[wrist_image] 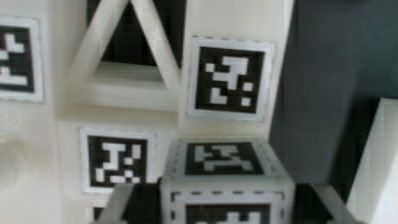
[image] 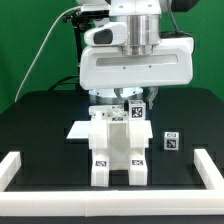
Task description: Assemble chair
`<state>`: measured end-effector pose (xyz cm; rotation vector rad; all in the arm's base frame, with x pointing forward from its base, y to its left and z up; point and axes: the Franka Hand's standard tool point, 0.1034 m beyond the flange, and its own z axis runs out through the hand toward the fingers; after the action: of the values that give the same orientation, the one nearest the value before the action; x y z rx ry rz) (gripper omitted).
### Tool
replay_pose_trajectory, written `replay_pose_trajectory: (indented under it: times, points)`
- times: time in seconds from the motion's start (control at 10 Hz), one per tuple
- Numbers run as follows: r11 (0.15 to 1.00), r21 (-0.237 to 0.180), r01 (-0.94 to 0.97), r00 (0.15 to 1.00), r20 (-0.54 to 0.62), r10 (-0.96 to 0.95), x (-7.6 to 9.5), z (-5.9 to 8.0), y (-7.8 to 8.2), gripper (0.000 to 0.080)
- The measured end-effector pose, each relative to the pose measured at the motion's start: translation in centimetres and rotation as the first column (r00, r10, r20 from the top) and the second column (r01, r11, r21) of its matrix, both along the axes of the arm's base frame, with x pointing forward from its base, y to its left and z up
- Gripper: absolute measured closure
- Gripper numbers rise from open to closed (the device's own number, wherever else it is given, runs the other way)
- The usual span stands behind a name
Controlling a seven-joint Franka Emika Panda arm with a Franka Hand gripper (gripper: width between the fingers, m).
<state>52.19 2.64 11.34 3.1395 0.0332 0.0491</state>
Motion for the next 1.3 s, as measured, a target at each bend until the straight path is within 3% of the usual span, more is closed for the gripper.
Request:
replay_pose_trajectory:
  times: [0.5,0.9,1.1,1.3]
  points:
    - [0.955,0.016,0.296,0.955,0.020,-0.296,0.9,0.0,-0.2,0.0515]
    - [0.863,0.052,0.503,0.864,0.009,-0.504,1.3,0.0,-0.3,0.0515]
    - [0.883,0.050,0.466,0.884,0.011,-0.467,1.3,0.0,-0.3,0.0515]
    - [0.898,0.046,0.438,0.898,0.012,-0.439,1.3,0.0,-0.3,0.0232]
